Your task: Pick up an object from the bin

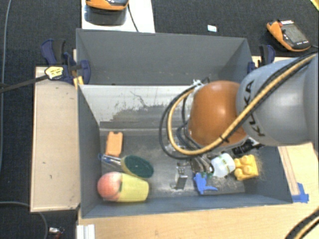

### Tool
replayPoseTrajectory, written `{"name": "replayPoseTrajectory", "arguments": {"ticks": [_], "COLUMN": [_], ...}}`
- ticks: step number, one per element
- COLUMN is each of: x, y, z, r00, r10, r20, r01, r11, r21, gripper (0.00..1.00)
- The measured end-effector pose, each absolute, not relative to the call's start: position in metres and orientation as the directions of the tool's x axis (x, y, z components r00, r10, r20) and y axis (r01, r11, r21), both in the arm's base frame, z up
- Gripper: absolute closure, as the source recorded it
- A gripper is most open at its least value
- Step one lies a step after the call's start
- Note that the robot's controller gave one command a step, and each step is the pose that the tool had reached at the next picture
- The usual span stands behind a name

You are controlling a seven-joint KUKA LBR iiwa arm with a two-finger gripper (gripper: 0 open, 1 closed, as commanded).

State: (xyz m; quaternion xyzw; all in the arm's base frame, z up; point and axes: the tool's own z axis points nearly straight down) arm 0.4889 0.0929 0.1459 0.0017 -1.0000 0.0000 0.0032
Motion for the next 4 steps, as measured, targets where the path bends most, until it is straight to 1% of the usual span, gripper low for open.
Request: {"name": "replayPoseTrajectory", "arguments": {"ticks": [1,2,3,4], "x": [0.491,0.491,0.503,0.476], "y": [0.093,0.165,0.176,0.187], "z": [0.150,0.126,0.078,0.113], "r00": [-1.000,-0.997,-0.999,-0.993], "r10": [0.000,0.082,0.053,0.119], "r20": [-0.002,-0.004,-0.003,-0.005], "r01": [0.000,0.082,0.053,0.119], "r11": [1.000,0.997,0.999,0.993], "r21": [0.001,0.002,-0.004,0.000], "gripper": [0.00,0.00,0.00,1.00]}}
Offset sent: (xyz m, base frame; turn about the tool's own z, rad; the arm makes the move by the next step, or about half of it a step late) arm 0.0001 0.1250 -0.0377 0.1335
